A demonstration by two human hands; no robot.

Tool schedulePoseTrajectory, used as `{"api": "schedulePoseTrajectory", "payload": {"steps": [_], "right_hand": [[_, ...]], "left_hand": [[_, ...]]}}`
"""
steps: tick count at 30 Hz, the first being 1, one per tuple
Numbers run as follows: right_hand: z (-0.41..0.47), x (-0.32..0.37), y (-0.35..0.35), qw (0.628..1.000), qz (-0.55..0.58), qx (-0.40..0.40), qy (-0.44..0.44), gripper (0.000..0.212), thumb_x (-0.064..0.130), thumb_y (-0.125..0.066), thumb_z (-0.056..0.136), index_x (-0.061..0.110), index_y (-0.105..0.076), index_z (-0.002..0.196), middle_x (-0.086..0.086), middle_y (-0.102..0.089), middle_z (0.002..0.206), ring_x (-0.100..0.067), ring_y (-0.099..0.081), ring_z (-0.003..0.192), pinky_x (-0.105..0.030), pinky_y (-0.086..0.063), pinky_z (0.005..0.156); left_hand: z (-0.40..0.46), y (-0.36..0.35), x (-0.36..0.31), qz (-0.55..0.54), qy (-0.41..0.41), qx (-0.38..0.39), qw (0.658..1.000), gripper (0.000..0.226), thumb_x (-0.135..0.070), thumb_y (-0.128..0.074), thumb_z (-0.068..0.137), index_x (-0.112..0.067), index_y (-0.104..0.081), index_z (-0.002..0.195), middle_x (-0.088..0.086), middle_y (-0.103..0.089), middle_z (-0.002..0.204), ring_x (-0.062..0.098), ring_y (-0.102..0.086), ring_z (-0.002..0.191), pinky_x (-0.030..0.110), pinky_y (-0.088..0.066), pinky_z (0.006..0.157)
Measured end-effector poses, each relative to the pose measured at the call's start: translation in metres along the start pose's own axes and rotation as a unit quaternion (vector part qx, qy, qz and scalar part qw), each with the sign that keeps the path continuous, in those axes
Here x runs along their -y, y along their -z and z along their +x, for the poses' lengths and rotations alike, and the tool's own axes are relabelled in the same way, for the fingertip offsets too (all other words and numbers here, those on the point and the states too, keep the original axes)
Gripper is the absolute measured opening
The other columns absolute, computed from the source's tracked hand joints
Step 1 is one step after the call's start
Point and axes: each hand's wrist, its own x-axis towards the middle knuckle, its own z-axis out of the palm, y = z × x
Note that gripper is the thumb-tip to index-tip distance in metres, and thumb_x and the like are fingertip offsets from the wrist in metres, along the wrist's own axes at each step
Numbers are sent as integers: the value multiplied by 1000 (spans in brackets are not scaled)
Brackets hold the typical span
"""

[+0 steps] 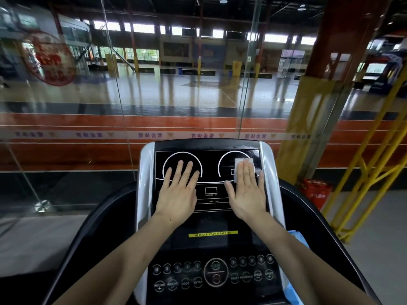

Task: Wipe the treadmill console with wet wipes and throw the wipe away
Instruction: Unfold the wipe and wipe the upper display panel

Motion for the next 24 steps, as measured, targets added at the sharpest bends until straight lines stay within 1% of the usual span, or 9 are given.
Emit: {"api": "schedulePoseTrajectory", "payload": {"steps": [3,8,11,13,15,17,20,24], "right_hand": [[2,32,-4,999,22,0,28,80,64,-2,105,13,15,164,-6,24,172,-18,27,158,-49,13,130],[11,87,-11,996,30,0,90,75,60,-5,108,15,11,165,-5,21,173,-16,25,158,-52,10,130],[13,123,-16,989,32,-2,147,72,57,-8,109,17,9,166,-2,18,174,-16,21,159,-52,12,129],[16,143,-18,981,36,5,189,70,55,-10,109,19,7,167,-1,15,175,-15,21,159,-51,15,128],[16,158,-18,973,32,5,227,68,53,-12,110,19,3,167,0,11,175,-14,20,160,-52,14,128],[14,167,-19,965,12,4,261,68,52,-12,110,19,0,167,0,9,175,-14,19,160,-54,10,129],[8,163,-20,952,1,3,306,68,53,-13,110,18,-3,167,-1,6,176,-15,16,161,-55,6,130],[1,133,-23,936,-34,-3,350,71,54,-19,110,15,-5,167,-3,3,176,-16,12,162,-56,1,130]], "left_hand": [[-10,1,20,10,21,0,1000,61,-33,-49,102,-16,-36,159,11,-21,172,35,-8,160,58,-13,128],[-35,4,55,36,69,-2,997,62,-33,-49,102,-12,-36,159,13,-22,171,35,-8,160,58,-13,127],[-55,5,75,57,95,7,994,66,-37,-43,104,-10,-28,162,12,-17,172,32,-4,161,58,-10,128],[-68,7,86,70,96,6,993,67,-37,-40,105,-10,-21,164,8,-11,174,31,-3,161,59,-9,127],[-77,9,93,78,93,12,993,67,-35,-37,106,-11,-15,165,6,-7,174,31,-2,161,59,-9,127],[-81,11,96,85,89,13,992,65,-36,-31,106,-13,-15,165,5,-9,174,31,-2,161,60,-10,127],[-82,15,95,90,90,22,992,64,-37,-16,104,-13,-17,164,5,-11,173,32,-2,161,60,-10,127],[-77,13,81,83,97,35,991,66,-36,-17,102,-11,-21,164,12,-10,174,34,0,160,59,-9,127]]}}
